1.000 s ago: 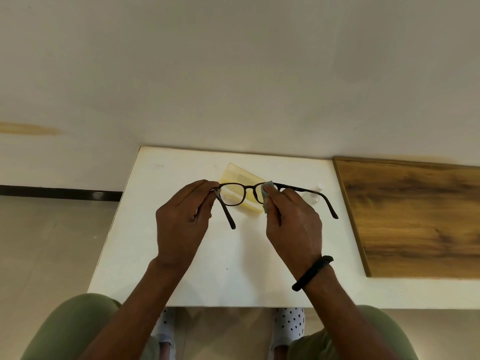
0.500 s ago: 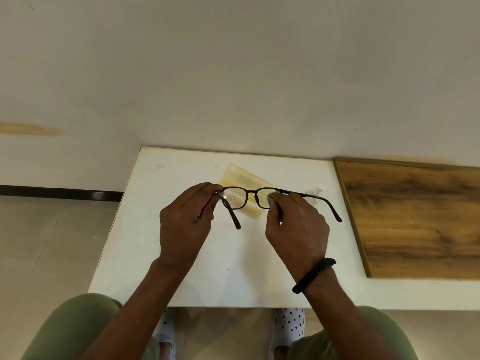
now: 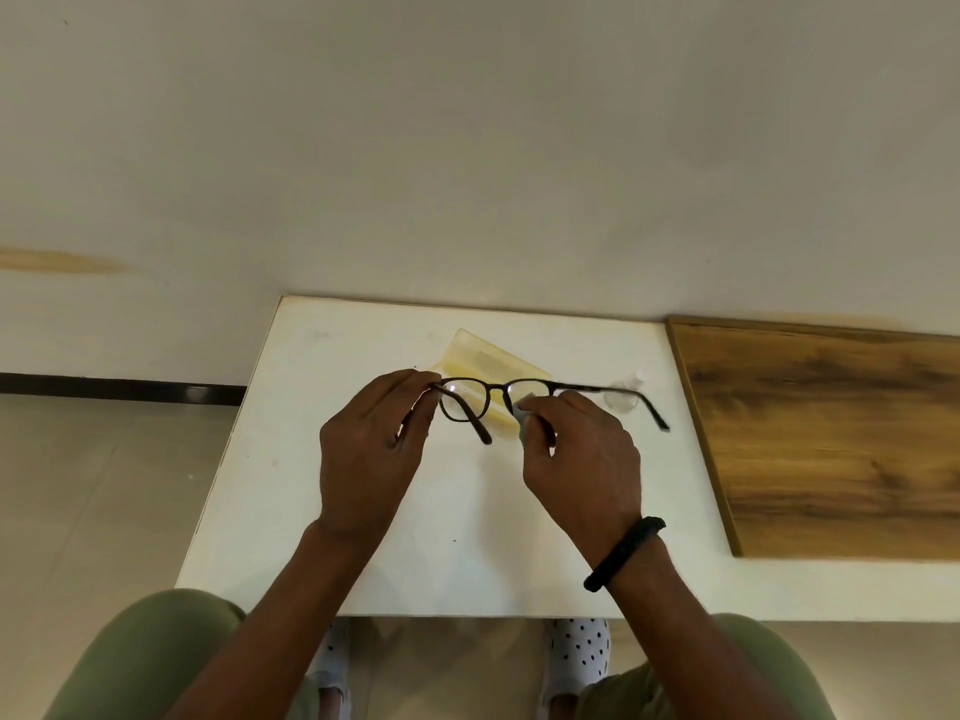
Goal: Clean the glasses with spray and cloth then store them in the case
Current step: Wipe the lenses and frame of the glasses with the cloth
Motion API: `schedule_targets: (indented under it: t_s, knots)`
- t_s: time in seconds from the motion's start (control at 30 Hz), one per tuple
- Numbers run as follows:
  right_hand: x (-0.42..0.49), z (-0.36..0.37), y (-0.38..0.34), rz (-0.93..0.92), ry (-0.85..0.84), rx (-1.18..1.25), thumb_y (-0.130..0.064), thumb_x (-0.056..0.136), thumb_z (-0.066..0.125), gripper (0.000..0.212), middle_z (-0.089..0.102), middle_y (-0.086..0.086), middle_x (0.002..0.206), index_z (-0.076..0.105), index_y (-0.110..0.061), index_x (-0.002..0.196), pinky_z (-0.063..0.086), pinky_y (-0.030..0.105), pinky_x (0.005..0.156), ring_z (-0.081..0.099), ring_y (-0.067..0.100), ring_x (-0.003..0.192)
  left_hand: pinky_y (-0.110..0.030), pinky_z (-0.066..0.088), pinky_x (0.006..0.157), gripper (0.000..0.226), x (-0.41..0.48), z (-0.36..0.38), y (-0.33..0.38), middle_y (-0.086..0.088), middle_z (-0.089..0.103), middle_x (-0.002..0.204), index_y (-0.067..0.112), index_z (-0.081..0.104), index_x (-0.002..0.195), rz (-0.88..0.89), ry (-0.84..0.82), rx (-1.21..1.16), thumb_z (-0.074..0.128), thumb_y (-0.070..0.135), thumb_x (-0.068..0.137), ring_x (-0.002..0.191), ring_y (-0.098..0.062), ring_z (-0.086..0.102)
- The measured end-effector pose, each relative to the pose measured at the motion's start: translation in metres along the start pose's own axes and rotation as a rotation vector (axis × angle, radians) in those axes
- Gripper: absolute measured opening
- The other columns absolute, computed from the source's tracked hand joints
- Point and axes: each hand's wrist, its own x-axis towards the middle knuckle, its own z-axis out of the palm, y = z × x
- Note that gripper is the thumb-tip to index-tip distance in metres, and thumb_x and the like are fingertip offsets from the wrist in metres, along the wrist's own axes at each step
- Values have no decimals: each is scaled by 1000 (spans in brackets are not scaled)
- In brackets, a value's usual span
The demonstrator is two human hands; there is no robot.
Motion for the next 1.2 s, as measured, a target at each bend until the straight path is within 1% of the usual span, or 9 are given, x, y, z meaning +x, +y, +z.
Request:
schedule_targets:
  t_s: [0.17,0.33,0.5,0.57,0.7,0.83,1.0,1.1,1.2]
  knots:
    - [0,-4,0,47,100,46,-24,91,53,20,65,-9,76,71,-31,95,50,33,52,58,14,62,-27,57,66,32,-1,0,0,-1,75,100,10,75,104,-30,-4,-14,55,34,98,75,-14,70]
    - [-3,-8,-10,-49,123,496,-10,91,64,21,71,-15,80,74,-22,104,43,15,56,58,4,61,-17,53,76,39,-1,1,0,-3,75,100,8,75,105,-16,-8,-6,50,38,100,82,-13,69]
    - [-9,-9,-25,110,-14,900,-12,93,64,21,76,-7,80,73,-22,110,48,26,55,56,12,53,-22,55,77,36,-1,2,0,-7,76,100,6,75,105,47,-15,43,53,35,100,85,-18,72]
    - [-10,-7,-26,126,-33,936,-9,93,64,24,75,-1,81,73,-17,113,48,22,56,55,13,52,-22,55,75,31,-2,4,2,-7,76,100,7,74,105,72,-25,64,57,31,97,85,-19,72]
    - [-9,2,-25,109,-26,828,-11,87,69,32,74,-9,88,72,-25,116,53,38,58,57,20,57,-19,51,78,25,-7,9,8,-9,75,99,4,74,103,167,-36,117,62,23,94,86,-21,72]
    - [-12,3,-26,-130,80,728,-12,83,69,27,70,-1,90,72,-17,109,55,38,63,65,17,77,-28,56,70,23,-12,11,17,-9,76,96,3,75,100,265,-18,191,63,23,93,82,-22,72]
    - [-11,-2,-29,-221,195,643,0,81,73,14,69,4,85,74,-5,94,49,23,66,64,14,77,-35,58,64,21,-13,11,23,-10,75,95,4,75,98,290,5,174,68,23,92,80,-24,71]
    - [-8,-11,-37,-158,142,813,6,82,71,16,71,3,87,73,-5,93,50,22,68,67,13,77,-36,56,61,24,-10,11,26,-12,71,96,3,73,98,202,38,128,71,25,91,82,-27,67]
    - [-3,-27,-41,4,-22,1183,1,85,69,12,70,4,80,70,-3,96,46,22,54,59,14,59,-35,54,59,22,-2,4,33,-15,67,94,2,73,98,172,79,57,72,22,90,83,-26,62]
